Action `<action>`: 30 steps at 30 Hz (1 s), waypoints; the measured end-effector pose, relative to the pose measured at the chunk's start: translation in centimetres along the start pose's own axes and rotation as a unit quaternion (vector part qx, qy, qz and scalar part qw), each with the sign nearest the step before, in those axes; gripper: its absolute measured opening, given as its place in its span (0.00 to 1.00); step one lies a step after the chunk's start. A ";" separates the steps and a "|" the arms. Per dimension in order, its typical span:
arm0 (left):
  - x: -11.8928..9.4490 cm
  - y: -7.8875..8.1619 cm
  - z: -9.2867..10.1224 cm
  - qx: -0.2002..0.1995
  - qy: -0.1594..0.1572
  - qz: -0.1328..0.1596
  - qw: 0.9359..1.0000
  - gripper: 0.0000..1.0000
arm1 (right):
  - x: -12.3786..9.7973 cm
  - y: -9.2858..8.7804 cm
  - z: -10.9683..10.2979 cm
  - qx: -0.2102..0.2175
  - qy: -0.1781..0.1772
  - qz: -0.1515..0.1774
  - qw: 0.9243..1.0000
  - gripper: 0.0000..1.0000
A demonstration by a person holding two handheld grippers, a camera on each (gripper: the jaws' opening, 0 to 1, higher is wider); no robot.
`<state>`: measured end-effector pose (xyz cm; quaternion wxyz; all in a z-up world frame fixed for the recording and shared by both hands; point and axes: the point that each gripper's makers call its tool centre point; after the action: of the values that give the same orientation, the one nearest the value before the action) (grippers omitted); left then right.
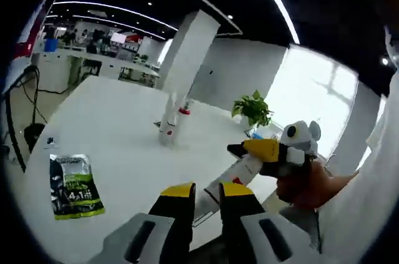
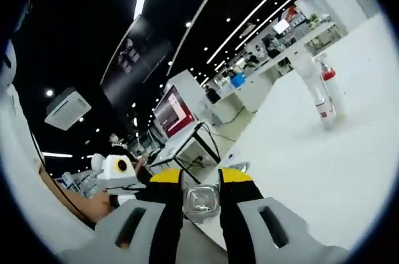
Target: Arrange the skincare products in the storage area until every visible bottle or jar stands upright without overlapping.
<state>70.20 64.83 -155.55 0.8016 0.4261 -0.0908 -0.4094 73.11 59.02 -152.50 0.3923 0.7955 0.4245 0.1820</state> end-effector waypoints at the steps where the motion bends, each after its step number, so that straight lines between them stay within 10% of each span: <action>1: 0.1 0.1 0.1 -0.017 -0.005 0.005 1.000 0.17 | 0.0 0.0 0.1 0.006 0.001 0.001 1.000 0.19; 17: 1.0 0.1 1.6 -0.090 -0.046 0.032 0.994 0.20 | -0.9 1.7 2.2 0.095 -0.014 0.048 0.994 0.18; 23: 2.4 -1.5 2.9 -0.222 -0.075 0.018 0.972 0.19 | -1.7 2.9 3.9 0.140 -0.030 0.081 0.986 0.18; 28: 4.5 -3.2 5.2 -0.317 -0.119 -0.015 0.941 0.26 | -1.9 3.8 4.0 0.172 -0.025 0.099 0.980 0.18; 30: 4.9 -3.1 5.1 -0.301 -0.115 -0.005 0.947 0.32 | -1.9 3.9 3.9 0.177 -0.022 0.100 0.979 0.18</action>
<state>69.11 57.20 -155.76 0.8744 0.1157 -0.0526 -0.4682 76.48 54.31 -151.81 0.2341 0.8945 0.3599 0.1248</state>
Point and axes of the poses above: the point that each gripper's makers call its tool centre point, and the gripper's own axes: x roughly forward along the fingers, z roughly to its right, y roughly out of its top, and after that the axes turned 4 degrees about -y, right-handed
